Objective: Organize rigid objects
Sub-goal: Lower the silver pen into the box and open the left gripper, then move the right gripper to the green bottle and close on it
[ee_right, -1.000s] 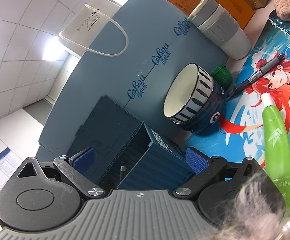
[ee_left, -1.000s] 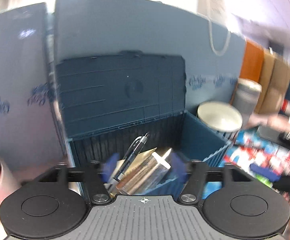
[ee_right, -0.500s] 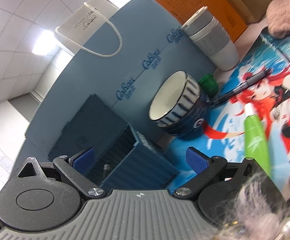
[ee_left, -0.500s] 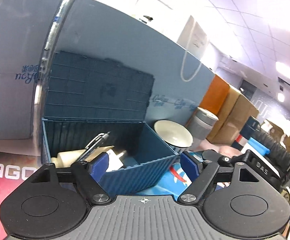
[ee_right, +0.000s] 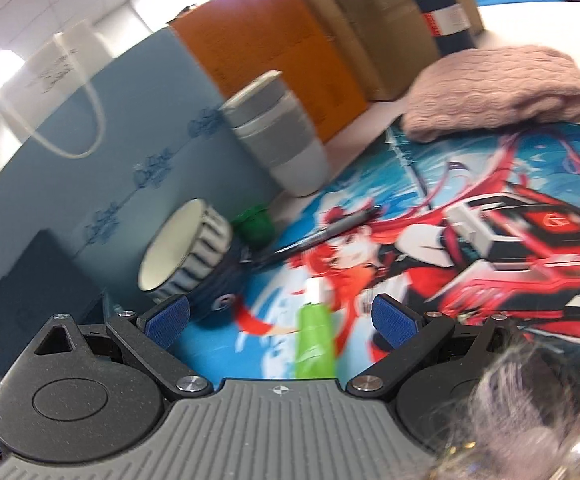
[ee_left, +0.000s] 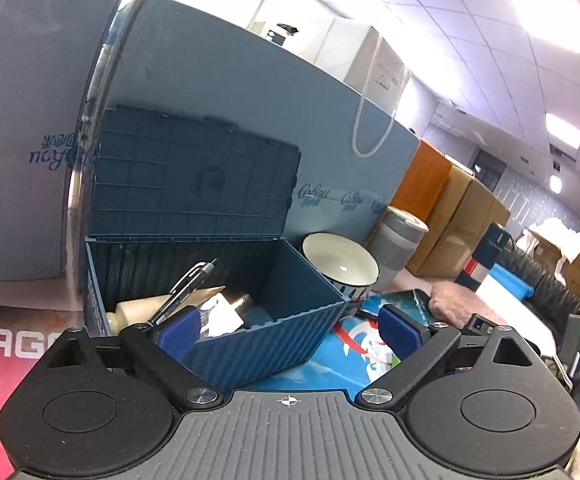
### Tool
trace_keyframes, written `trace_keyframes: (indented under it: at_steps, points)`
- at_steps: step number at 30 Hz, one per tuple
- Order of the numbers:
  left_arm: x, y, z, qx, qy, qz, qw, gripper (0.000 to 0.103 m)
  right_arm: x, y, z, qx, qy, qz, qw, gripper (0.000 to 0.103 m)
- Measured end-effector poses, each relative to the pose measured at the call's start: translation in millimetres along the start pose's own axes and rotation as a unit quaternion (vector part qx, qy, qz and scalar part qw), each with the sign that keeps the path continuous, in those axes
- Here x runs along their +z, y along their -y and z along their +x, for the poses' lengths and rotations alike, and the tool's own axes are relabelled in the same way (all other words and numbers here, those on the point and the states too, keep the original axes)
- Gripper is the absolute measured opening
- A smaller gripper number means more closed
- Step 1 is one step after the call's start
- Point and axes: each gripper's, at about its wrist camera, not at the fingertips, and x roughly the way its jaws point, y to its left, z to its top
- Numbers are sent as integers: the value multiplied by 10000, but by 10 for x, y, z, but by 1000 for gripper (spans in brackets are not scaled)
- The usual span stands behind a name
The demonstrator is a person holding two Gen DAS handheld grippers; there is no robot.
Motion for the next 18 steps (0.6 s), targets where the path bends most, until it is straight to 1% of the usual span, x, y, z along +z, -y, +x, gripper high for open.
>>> trace_keyframes:
  at_steps: [2, 5, 10, 11, 12, 16, 17, 18]
  points:
    - [-1, 23, -13, 8, 4, 60, 10000, 99, 16, 14, 46, -210, -94, -109, 9997, 98]
    - [0, 33, -40, -23, 29, 106, 9999, 99, 14, -32, 168, -495, -270, -475, 9973, 98]
    - [15, 0, -66, 51, 58, 81, 9999, 100, -40, -95, 389, -755, -577, -777, 9924, 97]
    - [19, -9, -78, 70, 76, 72, 9999, 100, -51, -123, 431, -817, -632, -835, 9911, 94]
    - [23, -17, -91, 86, 99, 64, 9999, 100, -64, -139, 468, -857, -697, -878, 9900, 93]
    - [43, -47, -137, 136, 177, 23, 9997, 100, -101, -245, 551, -1086, -673, -1205, 9845, 86]
    - [44, -52, -147, 135, 193, 21, 9997, 100, -104, -266, 576, -1146, -665, -1269, 9830, 83]
    - [46, -55, -155, 130, 206, 20, 9997, 100, -114, -298, 598, -1245, -654, -1372, 9805, 76]
